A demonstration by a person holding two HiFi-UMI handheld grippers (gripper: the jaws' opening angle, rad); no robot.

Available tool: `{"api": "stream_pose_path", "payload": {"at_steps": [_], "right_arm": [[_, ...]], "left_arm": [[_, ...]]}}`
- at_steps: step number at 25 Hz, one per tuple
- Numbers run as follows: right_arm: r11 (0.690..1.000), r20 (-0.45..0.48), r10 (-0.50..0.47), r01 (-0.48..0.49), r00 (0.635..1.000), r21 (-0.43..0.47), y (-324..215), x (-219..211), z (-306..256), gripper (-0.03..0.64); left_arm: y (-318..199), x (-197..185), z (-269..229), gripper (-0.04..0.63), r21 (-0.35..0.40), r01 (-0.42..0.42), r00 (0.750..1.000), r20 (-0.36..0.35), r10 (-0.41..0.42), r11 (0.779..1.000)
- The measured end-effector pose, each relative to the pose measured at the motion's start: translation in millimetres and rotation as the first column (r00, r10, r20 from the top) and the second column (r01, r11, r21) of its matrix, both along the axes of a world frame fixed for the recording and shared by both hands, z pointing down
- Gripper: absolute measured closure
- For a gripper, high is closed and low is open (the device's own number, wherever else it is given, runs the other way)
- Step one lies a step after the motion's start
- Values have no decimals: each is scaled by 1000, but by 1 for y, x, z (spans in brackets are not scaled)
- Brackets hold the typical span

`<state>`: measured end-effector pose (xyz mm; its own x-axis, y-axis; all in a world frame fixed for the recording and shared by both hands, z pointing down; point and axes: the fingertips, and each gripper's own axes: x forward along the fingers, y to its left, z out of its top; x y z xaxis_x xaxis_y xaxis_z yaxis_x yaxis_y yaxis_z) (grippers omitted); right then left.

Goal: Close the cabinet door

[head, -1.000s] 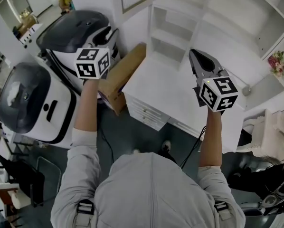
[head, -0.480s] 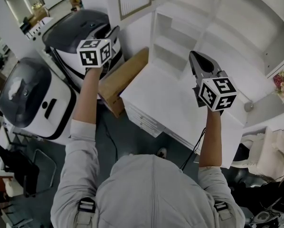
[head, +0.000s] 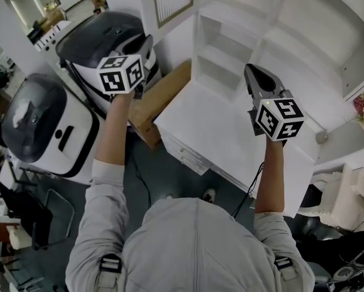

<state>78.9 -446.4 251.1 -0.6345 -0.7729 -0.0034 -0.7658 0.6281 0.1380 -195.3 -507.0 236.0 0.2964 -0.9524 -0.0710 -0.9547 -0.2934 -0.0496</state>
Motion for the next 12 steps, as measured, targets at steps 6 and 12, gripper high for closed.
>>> {"api": "stream_pose_path", "payload": {"at_steps": [6,12], "right_arm": [[1000,2,21,-21,1000,-6,-1,4,3,615],[999,10,35,-35,999,-23,-2,10,5,615]], "left_arm": [[8,20,1,514,6,-27,999,-17,27,1000],[12,53,0,503,17,-147,989,8,147,989]]}}
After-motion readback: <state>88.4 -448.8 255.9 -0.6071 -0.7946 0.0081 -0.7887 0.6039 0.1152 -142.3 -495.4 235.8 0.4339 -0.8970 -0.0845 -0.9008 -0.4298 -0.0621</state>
